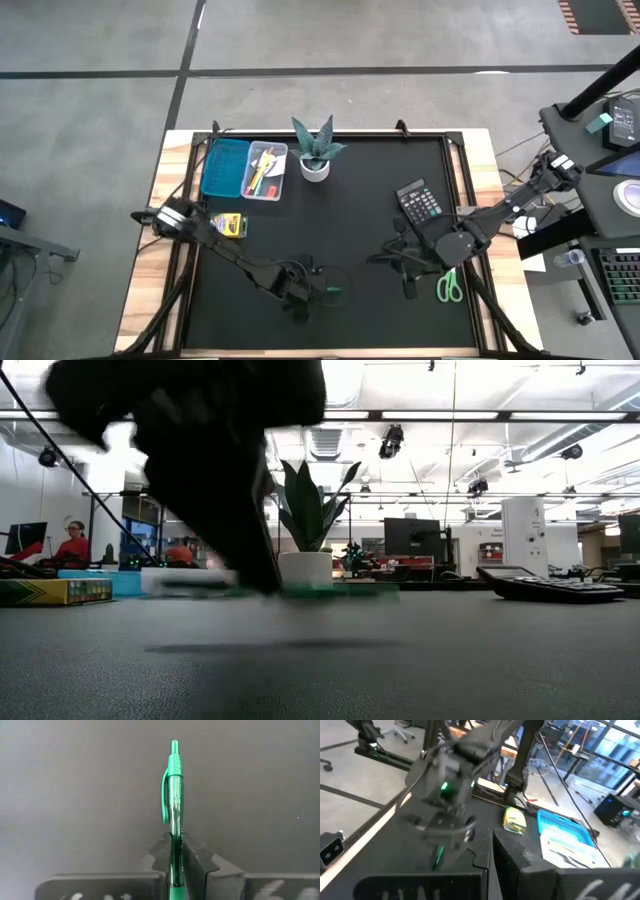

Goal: Pack school essentials
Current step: Put the green pen into the blue supply box

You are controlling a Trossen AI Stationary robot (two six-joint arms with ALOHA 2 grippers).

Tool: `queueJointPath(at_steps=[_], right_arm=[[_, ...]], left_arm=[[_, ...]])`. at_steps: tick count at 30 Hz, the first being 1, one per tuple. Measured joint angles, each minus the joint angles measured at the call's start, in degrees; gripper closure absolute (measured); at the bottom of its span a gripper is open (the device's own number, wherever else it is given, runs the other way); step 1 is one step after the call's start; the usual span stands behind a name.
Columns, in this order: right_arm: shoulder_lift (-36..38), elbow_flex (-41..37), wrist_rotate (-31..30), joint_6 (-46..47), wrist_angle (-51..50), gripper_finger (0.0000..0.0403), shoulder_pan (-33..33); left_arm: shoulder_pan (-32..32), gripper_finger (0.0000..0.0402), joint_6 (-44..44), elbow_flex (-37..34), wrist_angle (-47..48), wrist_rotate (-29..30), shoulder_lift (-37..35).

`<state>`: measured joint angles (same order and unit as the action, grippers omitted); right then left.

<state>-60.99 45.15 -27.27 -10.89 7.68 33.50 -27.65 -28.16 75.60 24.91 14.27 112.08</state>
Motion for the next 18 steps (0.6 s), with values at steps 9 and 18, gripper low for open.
queueJointPath(at_steps=[9,18], right_arm=[[7.54,-0.39,-2.7,4.39,-11.67,0.0392,0.0],[10.06,-1.09,-2.92,5.36,-16.65,0.0392,0.0]], left_arm=[[6.26,0.0396,-0.14,-7.11,6.49,7.38,-13.5],[20.8,0.0397,-5.9,-22.4,5.93,11.21,-31.11]])
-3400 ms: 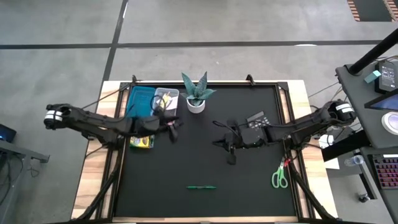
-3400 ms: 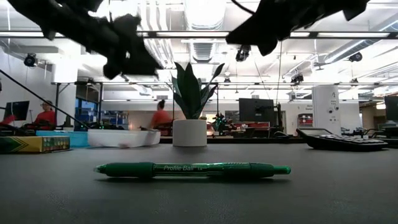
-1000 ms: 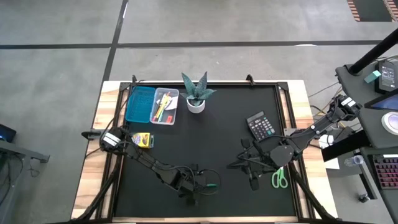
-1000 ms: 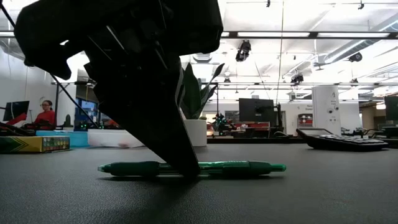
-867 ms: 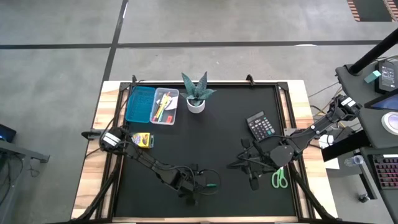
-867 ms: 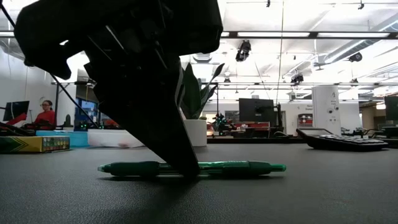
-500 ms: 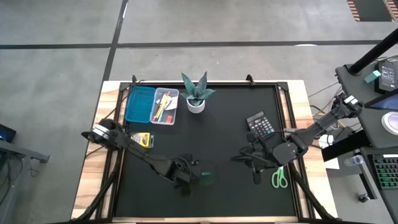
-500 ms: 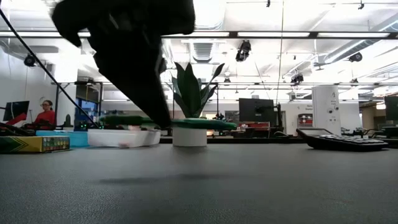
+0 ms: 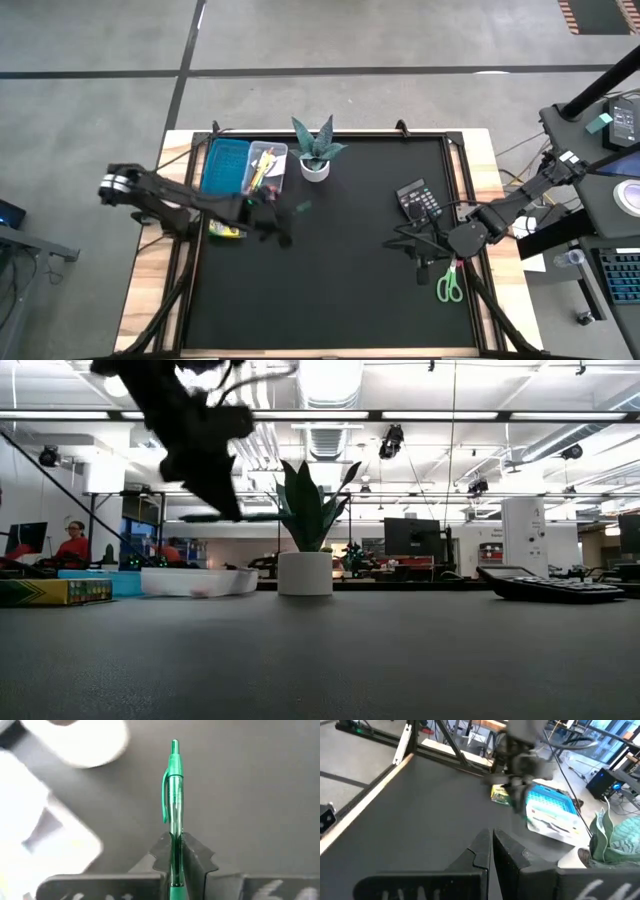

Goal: Pack school essentials
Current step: Put the green pen into the blue supply box, then put the green scissor into the blue supply box

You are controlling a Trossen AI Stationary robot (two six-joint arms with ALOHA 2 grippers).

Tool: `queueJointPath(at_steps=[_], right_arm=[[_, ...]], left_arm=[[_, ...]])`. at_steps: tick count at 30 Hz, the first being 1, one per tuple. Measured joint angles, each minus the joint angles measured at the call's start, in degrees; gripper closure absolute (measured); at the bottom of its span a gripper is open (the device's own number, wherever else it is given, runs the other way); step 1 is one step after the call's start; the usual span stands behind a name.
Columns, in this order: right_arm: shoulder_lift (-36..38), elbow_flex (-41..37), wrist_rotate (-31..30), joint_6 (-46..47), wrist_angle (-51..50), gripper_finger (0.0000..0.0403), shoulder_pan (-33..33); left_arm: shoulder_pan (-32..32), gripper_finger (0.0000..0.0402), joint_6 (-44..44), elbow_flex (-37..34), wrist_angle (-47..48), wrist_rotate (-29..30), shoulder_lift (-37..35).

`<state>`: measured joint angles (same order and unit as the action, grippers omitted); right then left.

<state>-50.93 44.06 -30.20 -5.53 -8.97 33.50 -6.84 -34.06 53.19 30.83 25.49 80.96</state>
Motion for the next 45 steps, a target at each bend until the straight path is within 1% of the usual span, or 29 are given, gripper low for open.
queueJointPath(at_steps=[5,10,15,18,20,24,27,34,45], right_arm=[[0.58,-0.01,0.02,-0.3,-0.32,0.0392,0.0],[0.9,-0.01,0.02,-0.33,-1.15,0.0392,0.0],[0.93,-0.01,0.04,-0.56,-1.18,0.0392,0.0],[0.93,-0.01,0.04,-0.6,-1.18,0.0392,0.0],[0.93,-0.01,0.04,-0.54,-1.19,0.0392,0.0],[0.93,-0.01,0.04,-0.52,-1.34,0.0392,0.0],[0.91,-0.01,0.04,-0.51,-1.38,0.0392,0.0],[0.91,-0.01,0.05,-0.47,-1.49,0.0392,0.0],[0.91,-0.01,0.07,-0.06,-1.55,0.0392,0.0]], left_arm=[[12.01,0.0397,-2.29,-6.6,0.09,1.55,-6.13],[23.03,0.0397,-2.91,-9.94,-0.07,1.56,-6.99],[29.6,0.0394,0.88,-10.5,-5.78,-0.02,-5.56],[32.39,0.0393,2.72,-10.47,-9.95,-1.17,-4.67],[34.12,0.0392,2.89,-10.47,-11.05,-1.22,-3.87],[35.97,0.0392,2.13,-10.47,-12.0,-1.55,-1.67],[35.99,0.0391,1.35,-10.47,-13.04,-2.97,0.21],[35.99,0.0385,-0.15,-10.47,-15.44,-4.06,3.23],[35.99,0.0301,-0.13,-10.47,-15.44,-4.06,3.19]])
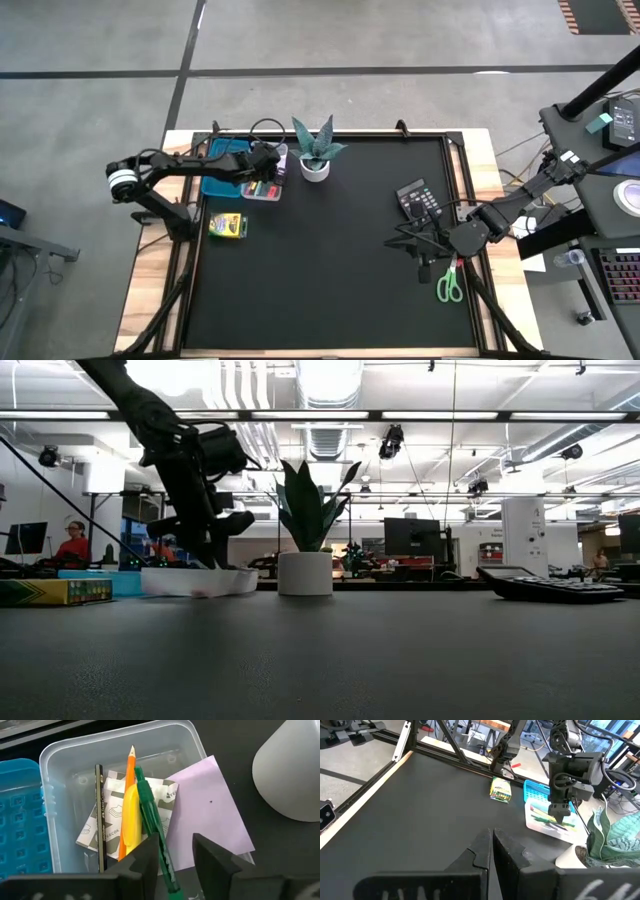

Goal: Pack school essentials
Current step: Put the green scissor into the blue supply box

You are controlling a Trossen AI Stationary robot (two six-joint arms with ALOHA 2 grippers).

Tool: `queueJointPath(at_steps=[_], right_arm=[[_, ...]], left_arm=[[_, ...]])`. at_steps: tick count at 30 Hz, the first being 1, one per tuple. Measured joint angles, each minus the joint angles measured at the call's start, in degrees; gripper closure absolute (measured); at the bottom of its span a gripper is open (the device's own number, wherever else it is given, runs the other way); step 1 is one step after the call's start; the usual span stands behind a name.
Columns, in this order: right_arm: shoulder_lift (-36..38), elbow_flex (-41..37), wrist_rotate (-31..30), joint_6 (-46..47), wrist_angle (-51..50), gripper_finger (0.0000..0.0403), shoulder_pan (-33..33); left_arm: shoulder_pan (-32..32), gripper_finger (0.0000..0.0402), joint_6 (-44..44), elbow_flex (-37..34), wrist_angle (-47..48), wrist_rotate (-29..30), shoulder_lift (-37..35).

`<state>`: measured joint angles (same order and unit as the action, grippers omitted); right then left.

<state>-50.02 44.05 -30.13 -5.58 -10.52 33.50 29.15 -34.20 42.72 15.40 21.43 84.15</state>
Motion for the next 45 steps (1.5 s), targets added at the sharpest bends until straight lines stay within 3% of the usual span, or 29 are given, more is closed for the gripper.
queueJointPath(at_steps=[5,12,15,20,28,37,45], right_arm=[[0.0,-0.02,0.0,0.04,-0.02,0.0392,0.0],[-0.04,-0.09,-0.02,2.23,-0.15,0.0392,0.0],[-0.04,-0.09,-0.01,5.45,-0.18,0.0392,-0.02],[-0.77,-0.09,0.01,12.89,-0.11,0.0392,0.0],[-6.29,0.38,0.19,28.35,-0.05,0.0392,0.0],[-15.43,6.1,18.44,55.75,-5.83,0.0392,1.18],[-26.0,15.73,29.1,80.81,-32.68,0.0392,6.07]], left_arm=[[-0.67,0.0282,1.59,0.0,0.18,-0.76,-1.44],[-5.44,0.0281,3.26,0.02,1.07,-1.42,-9.89],[-10.07,0.0281,3.24,-0.02,1.11,-1.05,-14.18],[-20.85,0.0281,3.08,-0.28,0.37,5.46,-20.1],[-36.81,0.0281,9.54,-1.11,-13.08,9.2,-22.51],[-43.94,0.0281,25.36,-1.11,-29.72,9.29,-20.06],[-44.3,0.0281,26.12,-1.11,-31.05,9.31,-19.76]])
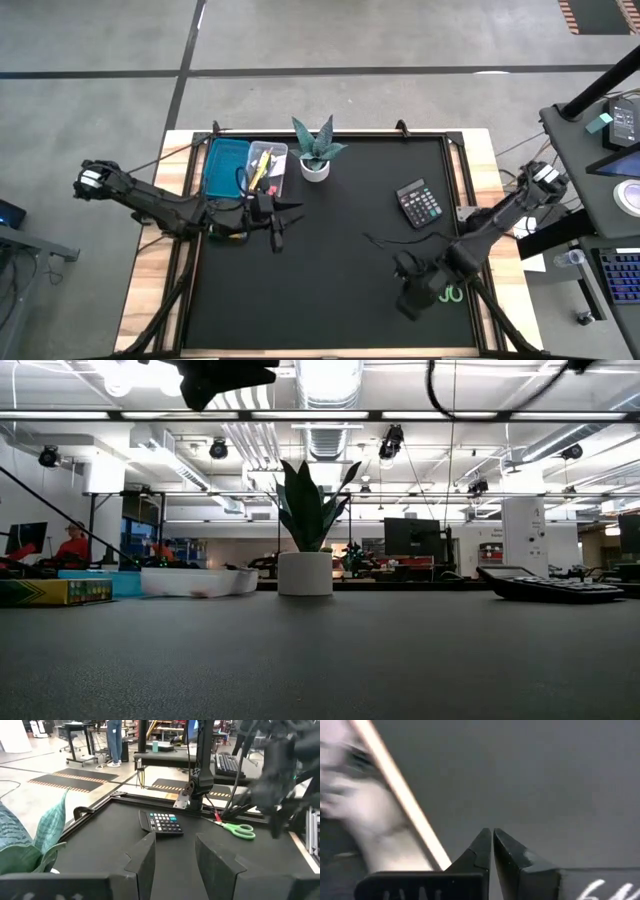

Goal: Pack school essentials
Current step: Put the green scissor into the blue supply box

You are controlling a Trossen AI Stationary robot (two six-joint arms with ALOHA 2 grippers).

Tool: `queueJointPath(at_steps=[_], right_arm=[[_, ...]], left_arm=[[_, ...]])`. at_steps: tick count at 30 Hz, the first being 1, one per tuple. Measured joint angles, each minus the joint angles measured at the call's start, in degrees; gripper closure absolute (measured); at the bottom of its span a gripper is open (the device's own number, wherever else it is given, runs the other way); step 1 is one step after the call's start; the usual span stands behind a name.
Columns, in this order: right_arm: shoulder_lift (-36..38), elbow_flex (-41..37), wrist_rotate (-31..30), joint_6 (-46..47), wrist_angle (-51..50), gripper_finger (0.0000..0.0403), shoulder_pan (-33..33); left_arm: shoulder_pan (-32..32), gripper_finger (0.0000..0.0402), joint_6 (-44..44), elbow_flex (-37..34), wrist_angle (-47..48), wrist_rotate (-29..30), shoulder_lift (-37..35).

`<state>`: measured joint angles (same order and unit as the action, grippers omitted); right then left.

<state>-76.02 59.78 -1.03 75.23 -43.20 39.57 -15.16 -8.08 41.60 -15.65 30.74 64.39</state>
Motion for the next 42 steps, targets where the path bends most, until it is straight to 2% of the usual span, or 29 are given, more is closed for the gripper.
queueJointPath(at_steps=[6,9,17,25,29,33,37,42], right_arm=[[-5.57,0.25,15.33,14.45,-19.47,0.0394,3.97],[-6.17,-2.72,20.1,19.21,-22.32,0.0394,6.07],[-4.83,-9.53,20.34,26.21,-19.55,0.0394,8.33],[-3.57,-15.37,18.29,28.49,-8.87,0.0394,8.42],[-2.84,-15.95,15.98,30.15,-8.7,0.0394,8.44],[-1.83,-15.95,16.25,32.36,-8.7,0.0392,8.47],[-1.39,-15.95,18.04,32.93,-8.72,0.0365,8.57],[-1.76,-15.95,18.0,32.91,-8.55,0.0298,8.58]], left_arm=[[-0.31,0.0281,-0.11,0.0,-0.29,-0.22,-0.31],[-0.63,0.0281,-0.08,0.0,-0.33,-0.29,-0.33],[-0.72,0.0281,-0.02,0.0,-0.01,-0.39,-0.4],[-0.72,0.0281,0.51,0.0,0.0,-0.42,-0.42],[-0.72,0.0281,1.01,0.0,-0.01,-0.44,-0.42],[-0.72,0.0281,1.01,0.0,-0.03,-0.44,-0.42],[-0.72,0.0281,1.03,0.0,-0.03,-0.44,-0.42],[-0.72,0.0281,1.03,0.0,-0.03,-0.44,-0.42]])
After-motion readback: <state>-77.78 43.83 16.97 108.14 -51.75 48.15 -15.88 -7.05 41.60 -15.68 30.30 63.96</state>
